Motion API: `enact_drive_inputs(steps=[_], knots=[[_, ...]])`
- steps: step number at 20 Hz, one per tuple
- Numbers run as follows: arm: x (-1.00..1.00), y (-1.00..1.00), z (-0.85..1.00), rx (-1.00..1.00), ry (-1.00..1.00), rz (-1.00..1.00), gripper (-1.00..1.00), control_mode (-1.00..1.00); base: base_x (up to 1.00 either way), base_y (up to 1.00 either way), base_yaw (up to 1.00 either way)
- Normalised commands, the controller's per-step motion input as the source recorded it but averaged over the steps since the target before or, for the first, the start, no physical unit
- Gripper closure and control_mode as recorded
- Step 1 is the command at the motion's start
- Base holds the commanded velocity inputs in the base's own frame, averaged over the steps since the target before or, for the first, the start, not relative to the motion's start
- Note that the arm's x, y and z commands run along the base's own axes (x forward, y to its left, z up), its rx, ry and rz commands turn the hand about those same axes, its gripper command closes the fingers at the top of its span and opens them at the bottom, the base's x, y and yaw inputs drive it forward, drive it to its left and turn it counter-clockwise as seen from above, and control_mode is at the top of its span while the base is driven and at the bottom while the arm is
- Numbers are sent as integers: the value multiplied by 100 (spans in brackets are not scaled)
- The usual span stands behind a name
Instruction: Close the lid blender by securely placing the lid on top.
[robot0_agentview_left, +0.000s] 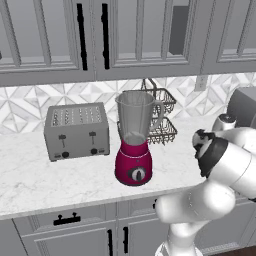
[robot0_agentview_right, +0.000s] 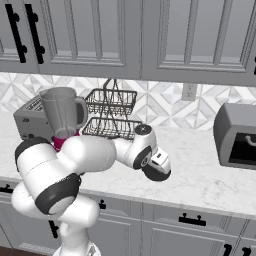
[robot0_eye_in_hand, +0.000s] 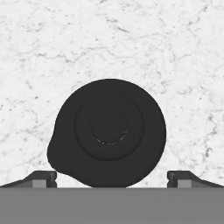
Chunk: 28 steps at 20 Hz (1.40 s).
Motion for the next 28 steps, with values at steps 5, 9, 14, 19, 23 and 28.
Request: enact_drive_inputs(steps=[5, 9, 14, 19, 23, 28], knots=[[19, -5, -14, 1, 0, 0, -100, -100, 0, 0, 0], [21, -10, -11, 2, 0, 0, -100, -100, 0, 0, 0], [19, -11, -14, 2, 0, 0, -100, -100, 0, 0, 0], [17, -6, -18, 1, 0, 0, -100, -100, 0, 0, 0], [14, -1, -25, 0, 0, 0, -100, -100, 0, 0, 0], [9, 0, -35, 0, 2, 0, 100, -100, 0, 0, 0]])
